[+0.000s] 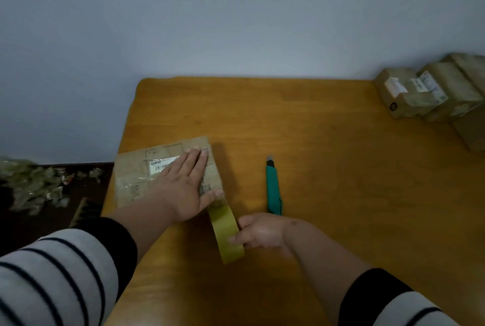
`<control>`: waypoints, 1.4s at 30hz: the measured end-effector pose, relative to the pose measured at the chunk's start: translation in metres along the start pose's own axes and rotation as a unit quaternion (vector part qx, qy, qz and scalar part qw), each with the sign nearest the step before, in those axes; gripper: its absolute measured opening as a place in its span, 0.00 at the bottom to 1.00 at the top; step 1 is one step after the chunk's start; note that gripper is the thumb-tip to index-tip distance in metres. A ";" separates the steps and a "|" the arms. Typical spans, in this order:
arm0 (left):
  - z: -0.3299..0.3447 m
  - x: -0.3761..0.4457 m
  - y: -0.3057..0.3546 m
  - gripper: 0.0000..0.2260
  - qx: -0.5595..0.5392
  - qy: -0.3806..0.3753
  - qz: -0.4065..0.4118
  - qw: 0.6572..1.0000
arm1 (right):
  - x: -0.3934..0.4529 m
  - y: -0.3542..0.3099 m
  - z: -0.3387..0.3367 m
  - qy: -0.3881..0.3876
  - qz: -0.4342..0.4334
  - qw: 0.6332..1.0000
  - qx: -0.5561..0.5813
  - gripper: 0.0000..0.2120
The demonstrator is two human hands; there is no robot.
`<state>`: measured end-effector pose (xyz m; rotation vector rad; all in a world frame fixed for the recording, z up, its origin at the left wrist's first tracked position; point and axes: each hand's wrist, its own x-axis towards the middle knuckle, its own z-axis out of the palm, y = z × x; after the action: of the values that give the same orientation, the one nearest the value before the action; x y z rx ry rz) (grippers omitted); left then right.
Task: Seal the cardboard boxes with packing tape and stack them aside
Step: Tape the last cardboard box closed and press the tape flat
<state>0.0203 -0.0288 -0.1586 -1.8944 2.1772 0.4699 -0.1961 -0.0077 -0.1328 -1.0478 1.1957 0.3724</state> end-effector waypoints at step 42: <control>0.053 -0.062 0.056 0.15 -0.752 -0.041 -0.272 0.598 | 0.025 0.005 -0.032 0.256 -0.018 0.965 -0.052 0.13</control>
<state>-0.0284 0.0550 -0.1797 -2.7139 0.5859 2.6629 -0.2089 -0.0386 -0.1572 -1.3014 1.6261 0.1355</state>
